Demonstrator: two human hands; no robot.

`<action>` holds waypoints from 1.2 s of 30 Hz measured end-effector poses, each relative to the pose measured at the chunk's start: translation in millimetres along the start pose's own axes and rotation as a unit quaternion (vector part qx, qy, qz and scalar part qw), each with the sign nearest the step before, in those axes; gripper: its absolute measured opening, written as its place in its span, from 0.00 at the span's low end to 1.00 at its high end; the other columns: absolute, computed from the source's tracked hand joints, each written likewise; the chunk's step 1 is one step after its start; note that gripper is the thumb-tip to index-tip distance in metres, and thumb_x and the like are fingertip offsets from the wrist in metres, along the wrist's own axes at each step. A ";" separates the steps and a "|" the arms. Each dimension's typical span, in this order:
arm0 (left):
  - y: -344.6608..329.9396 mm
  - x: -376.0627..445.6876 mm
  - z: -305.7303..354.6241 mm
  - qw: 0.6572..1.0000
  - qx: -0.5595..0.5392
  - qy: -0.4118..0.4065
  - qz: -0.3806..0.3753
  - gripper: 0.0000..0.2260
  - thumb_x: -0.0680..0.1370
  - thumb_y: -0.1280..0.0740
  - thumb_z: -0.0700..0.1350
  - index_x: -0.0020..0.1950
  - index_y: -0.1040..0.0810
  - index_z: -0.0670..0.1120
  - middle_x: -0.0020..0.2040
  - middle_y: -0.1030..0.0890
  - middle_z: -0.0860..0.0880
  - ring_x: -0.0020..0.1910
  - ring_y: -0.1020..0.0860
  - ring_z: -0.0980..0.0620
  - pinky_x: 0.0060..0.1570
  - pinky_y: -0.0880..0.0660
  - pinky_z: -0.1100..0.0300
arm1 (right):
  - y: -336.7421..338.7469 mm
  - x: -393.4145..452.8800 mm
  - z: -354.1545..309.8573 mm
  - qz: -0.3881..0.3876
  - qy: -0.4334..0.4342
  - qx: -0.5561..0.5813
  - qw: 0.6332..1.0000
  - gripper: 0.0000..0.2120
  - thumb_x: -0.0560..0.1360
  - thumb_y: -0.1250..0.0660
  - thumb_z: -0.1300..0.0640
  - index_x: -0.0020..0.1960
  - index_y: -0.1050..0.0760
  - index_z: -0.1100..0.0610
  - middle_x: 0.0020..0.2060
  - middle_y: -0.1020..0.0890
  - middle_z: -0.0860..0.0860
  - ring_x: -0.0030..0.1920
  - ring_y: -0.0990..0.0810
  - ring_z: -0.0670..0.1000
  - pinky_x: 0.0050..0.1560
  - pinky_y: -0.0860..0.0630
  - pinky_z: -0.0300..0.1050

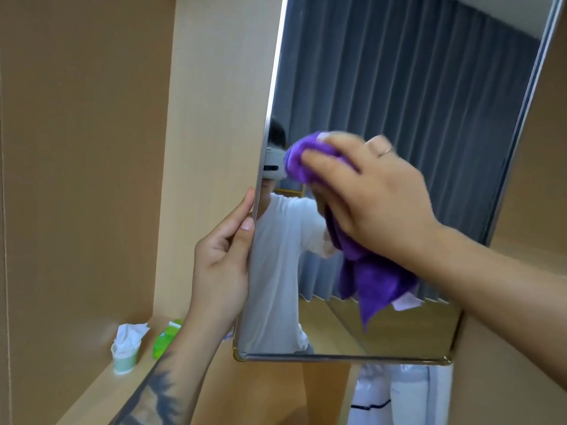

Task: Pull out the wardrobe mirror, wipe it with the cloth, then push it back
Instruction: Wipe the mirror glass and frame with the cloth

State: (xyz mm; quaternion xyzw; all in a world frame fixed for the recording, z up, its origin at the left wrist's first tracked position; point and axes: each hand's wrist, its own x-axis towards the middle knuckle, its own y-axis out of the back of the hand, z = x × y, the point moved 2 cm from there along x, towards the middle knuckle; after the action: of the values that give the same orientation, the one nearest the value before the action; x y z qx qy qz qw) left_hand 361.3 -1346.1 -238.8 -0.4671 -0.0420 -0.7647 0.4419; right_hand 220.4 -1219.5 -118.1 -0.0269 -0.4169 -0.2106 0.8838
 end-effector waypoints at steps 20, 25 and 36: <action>-1.8 -2.2 -12.8 0.999 0.011 0.009 0.029 0.16 0.84 0.36 0.49 0.70 0.19 0.63 0.71 0.19 0.55 0.74 0.24 0.53 0.77 0.32 0.43 | -12.2 -65.4 -48.1 -0.075 0.197 0.090 0.973 0.13 0.81 0.33 0.62 0.62 0.15 0.53 0.59 0.15 0.57 0.39 0.20 0.60 0.38 0.19 0.56; -1.4 -2.0 -19.3 0.999 0.022 0.015 0.036 0.17 0.84 0.35 0.53 0.72 0.21 0.64 0.62 0.16 0.52 0.62 0.19 0.50 0.71 0.30 0.47 | -8.0 -39.9 10.3 -0.011 0.135 0.009 0.991 0.16 0.80 0.31 0.62 0.66 0.17 0.52 0.64 0.17 0.57 0.45 0.24 0.62 0.42 0.23 0.55; -10.6 -5.9 -18.2 0.995 0.015 -0.005 0.096 0.16 0.81 0.32 0.51 0.64 0.17 0.70 0.37 0.29 0.49 0.39 0.35 0.46 0.47 0.32 0.49 | -5.6 -73.2 11.9 -0.062 0.184 0.044 0.980 0.15 0.83 0.35 0.62 0.67 0.18 0.53 0.64 0.17 0.58 0.48 0.23 0.63 0.42 0.19 0.58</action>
State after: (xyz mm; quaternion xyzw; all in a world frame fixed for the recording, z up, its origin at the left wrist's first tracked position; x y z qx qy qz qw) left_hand 342.4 -1344.6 -249.8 -0.4662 -0.0111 -0.7153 0.5204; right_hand 168.3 -1196.4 -165.8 0.0769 -0.2571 -0.2477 0.9309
